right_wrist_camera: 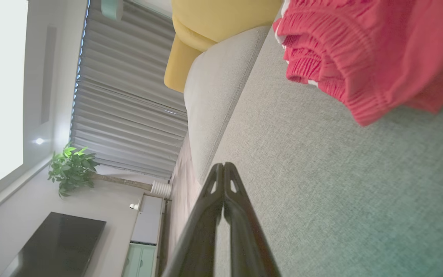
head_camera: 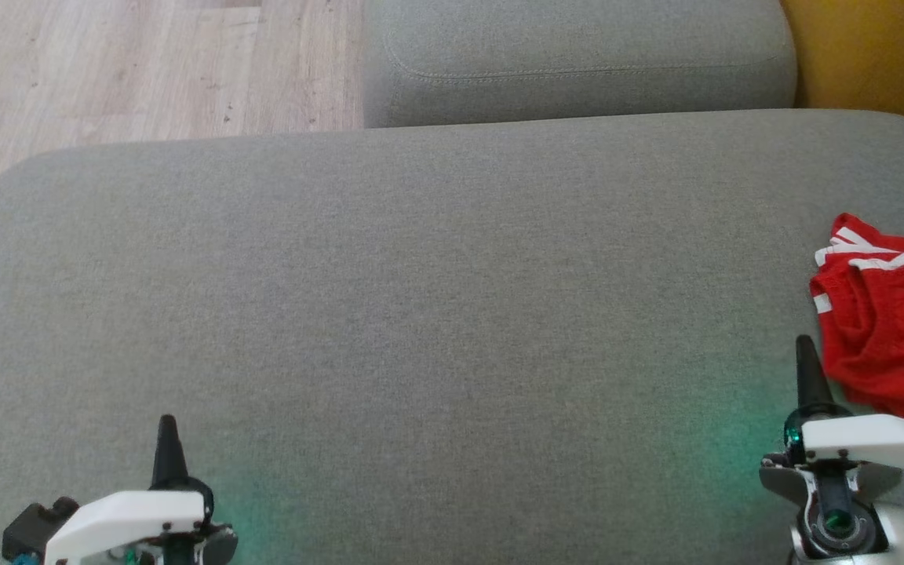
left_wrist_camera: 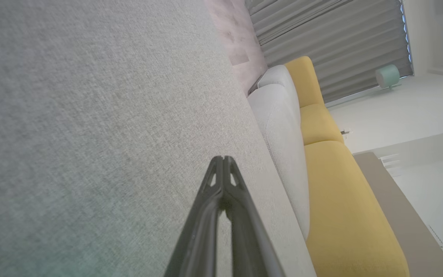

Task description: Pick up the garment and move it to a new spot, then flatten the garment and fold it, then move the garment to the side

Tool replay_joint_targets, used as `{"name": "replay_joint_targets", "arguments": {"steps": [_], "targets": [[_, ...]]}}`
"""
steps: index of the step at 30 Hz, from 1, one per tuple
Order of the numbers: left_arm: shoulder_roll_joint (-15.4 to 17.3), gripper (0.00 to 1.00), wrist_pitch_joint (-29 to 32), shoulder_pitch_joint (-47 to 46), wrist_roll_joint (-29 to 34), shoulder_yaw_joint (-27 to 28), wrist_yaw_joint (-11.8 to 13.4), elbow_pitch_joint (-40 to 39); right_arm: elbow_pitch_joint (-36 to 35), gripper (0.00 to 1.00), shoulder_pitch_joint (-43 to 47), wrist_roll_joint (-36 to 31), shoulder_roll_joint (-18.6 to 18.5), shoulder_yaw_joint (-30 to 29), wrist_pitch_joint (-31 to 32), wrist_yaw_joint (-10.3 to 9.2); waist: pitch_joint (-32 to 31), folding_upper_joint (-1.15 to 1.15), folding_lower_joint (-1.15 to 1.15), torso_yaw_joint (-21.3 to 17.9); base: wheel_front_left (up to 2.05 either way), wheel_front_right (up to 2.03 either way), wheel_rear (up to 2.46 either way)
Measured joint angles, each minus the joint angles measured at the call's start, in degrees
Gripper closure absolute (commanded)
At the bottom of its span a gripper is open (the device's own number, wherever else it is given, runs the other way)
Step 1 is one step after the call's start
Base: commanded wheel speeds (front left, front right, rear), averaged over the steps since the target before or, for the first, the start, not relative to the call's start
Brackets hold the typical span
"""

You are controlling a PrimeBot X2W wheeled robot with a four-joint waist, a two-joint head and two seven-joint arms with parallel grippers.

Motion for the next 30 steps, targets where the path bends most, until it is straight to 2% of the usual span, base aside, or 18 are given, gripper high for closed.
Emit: {"name": "replay_joint_targets", "arguments": {"steps": [30], "targets": [[-0.07, 1.00, 5.01, -1.10, -17.53, 3.46, -1.82, -3.49, -5.45, 1.00, 1.01, 18.44, 0.00, -2.57, 4.60, 0.00, -0.32, 0.00, 0.00, -0.92, 0.00, 0.00, 0.00]]}}
